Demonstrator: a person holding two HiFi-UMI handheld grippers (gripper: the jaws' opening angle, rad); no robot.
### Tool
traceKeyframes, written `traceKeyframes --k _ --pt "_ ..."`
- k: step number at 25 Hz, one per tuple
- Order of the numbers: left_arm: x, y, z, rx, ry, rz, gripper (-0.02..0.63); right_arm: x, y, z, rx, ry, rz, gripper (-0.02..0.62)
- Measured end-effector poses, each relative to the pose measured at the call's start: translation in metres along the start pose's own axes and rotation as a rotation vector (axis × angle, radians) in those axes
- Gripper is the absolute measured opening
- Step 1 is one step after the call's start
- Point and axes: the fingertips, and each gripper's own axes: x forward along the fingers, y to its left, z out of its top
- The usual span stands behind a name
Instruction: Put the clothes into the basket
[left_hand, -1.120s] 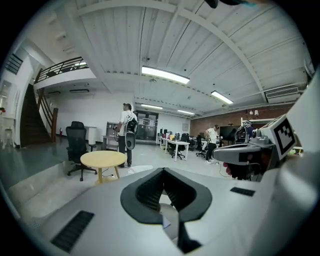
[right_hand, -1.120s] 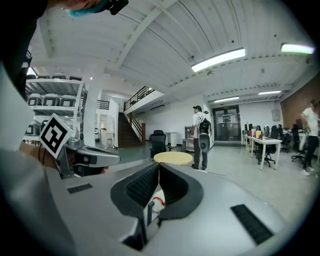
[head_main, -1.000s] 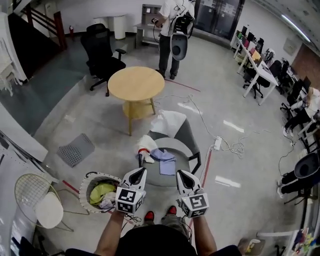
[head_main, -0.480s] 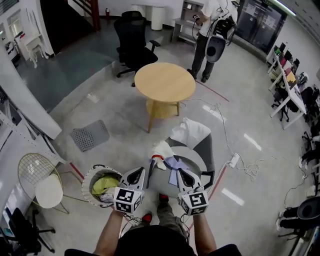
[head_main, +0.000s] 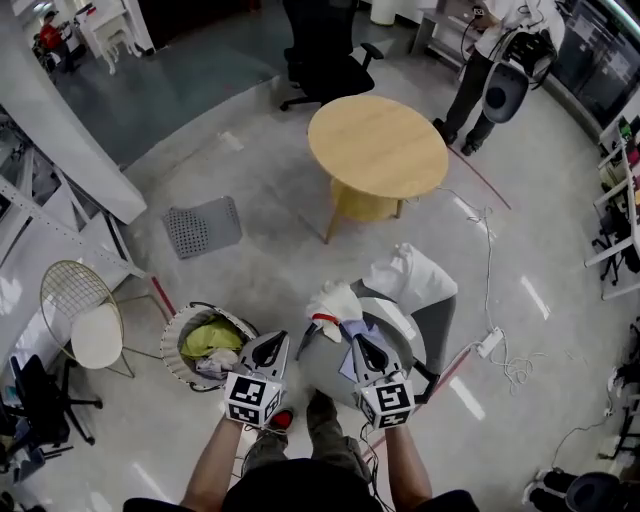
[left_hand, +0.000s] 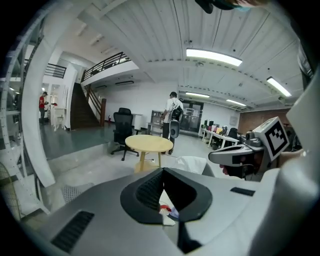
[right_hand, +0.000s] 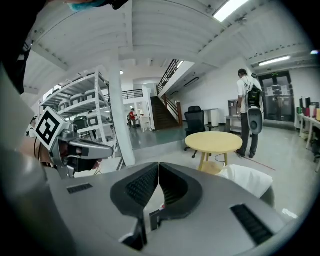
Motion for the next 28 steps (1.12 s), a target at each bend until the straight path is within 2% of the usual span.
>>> traceKeyframes --k 9,15,28 --pt "0.044 0.022 -0.062 -0.086 0.126 0.100 0.006 0.072 -0.024 -0.060 -0.062 0.150 0.145 0.028" --pt "0.063 0.037 -0.090 -0.139 0.157 0.134 0.007 0.111 -0.029 -0.095 -0.105 0.209 0.189 0.028" --pt "0.079 0.053 -0.147 -0.182 0.231 0.165 0.006 0.171 -0.036 -0.170 -0.073 0.328 0.235 0.029"
